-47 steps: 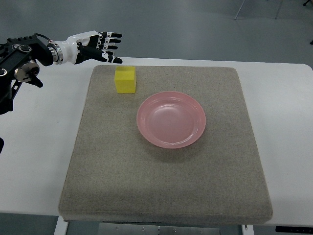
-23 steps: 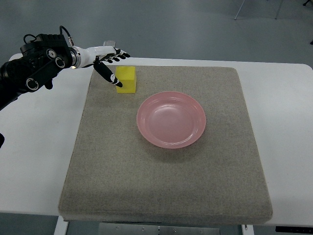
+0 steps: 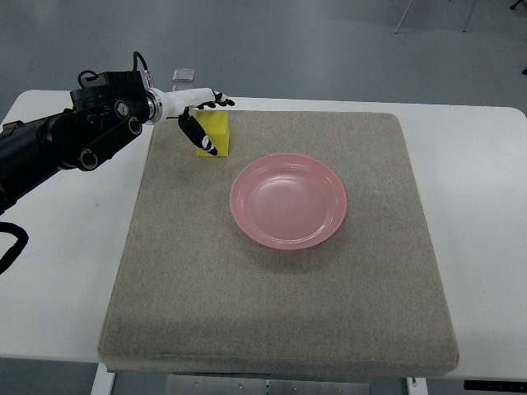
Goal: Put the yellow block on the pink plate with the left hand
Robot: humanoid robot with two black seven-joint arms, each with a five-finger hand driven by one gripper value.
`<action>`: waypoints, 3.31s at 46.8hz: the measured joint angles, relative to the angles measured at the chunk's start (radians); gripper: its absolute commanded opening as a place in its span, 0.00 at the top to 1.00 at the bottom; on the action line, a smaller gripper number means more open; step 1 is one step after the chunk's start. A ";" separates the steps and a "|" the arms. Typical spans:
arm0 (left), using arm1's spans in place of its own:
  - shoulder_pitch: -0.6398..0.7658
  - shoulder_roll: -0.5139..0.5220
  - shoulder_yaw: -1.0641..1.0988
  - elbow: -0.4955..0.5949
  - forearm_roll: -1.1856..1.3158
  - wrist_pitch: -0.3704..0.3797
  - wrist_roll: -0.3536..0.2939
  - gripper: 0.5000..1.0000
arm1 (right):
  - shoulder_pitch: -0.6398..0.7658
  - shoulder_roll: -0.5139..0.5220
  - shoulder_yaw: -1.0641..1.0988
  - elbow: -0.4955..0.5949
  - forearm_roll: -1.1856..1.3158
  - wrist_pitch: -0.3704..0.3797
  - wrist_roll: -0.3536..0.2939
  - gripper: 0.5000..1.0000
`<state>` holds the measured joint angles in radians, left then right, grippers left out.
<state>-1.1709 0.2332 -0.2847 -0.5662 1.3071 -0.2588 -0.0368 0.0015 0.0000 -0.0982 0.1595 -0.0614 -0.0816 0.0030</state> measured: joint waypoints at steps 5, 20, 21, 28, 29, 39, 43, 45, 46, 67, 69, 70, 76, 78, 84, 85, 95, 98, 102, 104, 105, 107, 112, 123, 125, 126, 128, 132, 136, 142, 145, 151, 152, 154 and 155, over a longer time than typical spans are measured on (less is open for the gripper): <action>0.000 -0.005 0.000 0.000 0.019 0.014 0.001 0.26 | 0.000 0.000 0.000 0.000 0.000 0.000 0.000 0.15; -0.001 -0.017 0.071 0.002 0.030 0.020 0.002 0.76 | 0.000 0.000 0.000 0.000 0.000 0.000 0.000 0.15; -0.002 -0.018 0.074 0.003 0.030 0.022 0.002 0.77 | 0.000 0.000 0.000 0.000 0.000 0.000 0.000 0.15; -0.016 -0.018 0.078 0.015 0.028 0.036 0.005 0.91 | 0.000 0.000 0.000 0.000 0.000 0.000 0.000 0.15; -0.019 -0.017 0.078 0.015 0.028 0.038 0.005 0.92 | 0.000 0.000 0.000 0.000 0.000 0.000 0.000 0.15; -0.066 -0.001 0.067 0.006 0.008 0.039 0.002 0.97 | 0.000 0.000 0.000 0.000 0.000 -0.001 0.000 0.15; -0.072 0.016 0.063 -0.041 0.009 0.036 0.000 0.97 | 0.000 0.000 0.000 0.000 0.000 -0.001 0.000 0.15; -0.072 0.043 0.062 -0.106 0.008 0.035 -0.001 0.97 | 0.000 0.000 0.000 0.000 0.000 -0.001 0.000 0.15; -0.072 0.057 0.061 -0.140 0.006 0.035 -0.001 0.97 | 0.000 0.000 0.000 0.000 0.000 0.000 0.000 0.15; -0.032 0.130 0.083 -0.592 -0.032 0.022 -0.001 0.97 | 0.000 0.000 0.000 0.000 0.000 0.000 0.000 0.15; -0.026 0.124 0.094 -0.601 -0.022 0.021 0.000 0.96 | 0.000 0.000 0.000 0.000 0.000 0.000 0.000 0.15; -0.025 0.121 0.106 -0.603 -0.015 0.021 0.000 0.95 | 0.000 0.000 0.000 0.000 0.000 0.000 0.000 0.15; -0.023 0.115 0.147 -0.604 0.020 0.022 0.000 0.91 | 0.000 0.000 0.000 0.000 0.000 0.000 0.000 0.15; -0.023 0.114 0.149 -0.601 0.028 0.022 0.000 0.89 | 0.000 0.000 0.000 0.000 0.000 0.000 0.000 0.15; -0.022 0.102 0.150 -0.590 0.052 0.028 0.000 0.44 | 0.000 0.000 0.000 0.000 0.000 0.000 0.000 0.15; -0.020 0.101 0.150 -0.589 0.054 0.030 0.000 0.41 | 0.000 0.000 0.000 0.000 0.000 0.000 0.000 0.15; 0.003 0.077 0.151 -0.586 0.065 0.034 0.001 0.13 | 0.000 0.000 0.000 0.000 0.000 0.000 0.000 0.15; 0.003 0.077 0.151 -0.586 0.071 0.034 0.001 0.02 | 0.000 0.000 0.000 0.000 0.000 0.000 0.000 0.15; -0.002 0.076 0.151 -0.586 0.072 0.034 0.001 0.02 | 0.000 0.000 0.000 0.000 0.000 0.000 0.000 0.15; -0.004 0.077 0.151 -0.586 0.072 0.034 0.001 0.01 | 0.000 0.000 0.000 0.000 0.000 0.000 0.000 0.15; -0.005 0.078 0.151 -0.587 0.072 0.034 0.001 0.01 | 0.000 0.000 0.000 0.000 0.000 0.000 0.000 0.15; -0.009 0.080 0.148 -0.588 0.069 0.033 0.002 0.01 | 0.000 0.000 0.000 0.000 0.000 0.000 0.000 0.15; -0.012 0.093 0.135 -0.598 0.045 0.028 0.002 0.01 | 0.000 0.000 0.000 0.000 0.000 0.000 0.000 0.15; -0.012 0.154 0.061 -0.598 -0.211 0.016 0.002 0.01 | 0.000 0.000 0.000 0.000 0.000 -0.001 0.000 0.15; -0.012 0.165 0.050 -0.592 -0.269 0.011 0.002 0.01 | 0.000 0.000 0.000 0.000 0.000 -0.001 0.000 0.15; -0.011 0.172 0.043 -0.588 -0.304 0.009 0.002 0.01 | 0.000 0.000 0.000 0.000 0.000 -0.001 0.000 0.15; -0.008 0.183 0.032 -0.581 -0.355 0.008 0.002 0.01 | 0.000 0.000 0.000 0.000 0.000 -0.001 0.000 0.15; 0.000 0.204 0.006 -0.561 -0.442 0.007 0.002 0.01 | 0.000 0.000 0.000 0.000 0.000 -0.001 0.000 0.15; 0.005 0.215 -0.026 -0.543 -0.529 0.007 0.003 0.01 | 0.000 0.000 0.000 0.000 0.000 0.000 0.000 0.15; 0.050 0.213 -0.089 -0.498 -0.768 0.012 0.002 0.01 | 0.000 0.000 0.000 0.000 0.000 0.000 0.000 0.15; 0.092 0.208 -0.135 -0.480 -0.916 0.012 0.001 0.01 | 0.000 0.000 0.000 0.000 0.000 0.000 0.000 0.15; 0.150 0.204 -0.223 -0.424 -1.088 0.011 0.000 0.01 | 0.000 0.000 0.000 0.000 0.000 0.000 0.000 0.15; 0.153 0.204 -0.236 -0.414 -1.099 0.011 0.000 0.01 | 0.000 0.000 0.000 0.000 0.000 0.000 0.000 0.15; 0.156 0.204 -0.258 -0.395 -1.109 0.011 0.000 0.01 | 0.000 0.000 0.000 0.000 0.000 0.000 0.000 0.15; 0.158 0.205 -0.266 -0.383 -1.111 0.011 0.000 0.01 | 0.000 0.000 0.000 0.000 0.000 0.000 0.000 0.15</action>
<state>-1.0133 0.4381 -0.5510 -0.9493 0.1960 -0.2481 -0.0368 0.0014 0.0000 -0.0982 0.1595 -0.0613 -0.0814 0.0030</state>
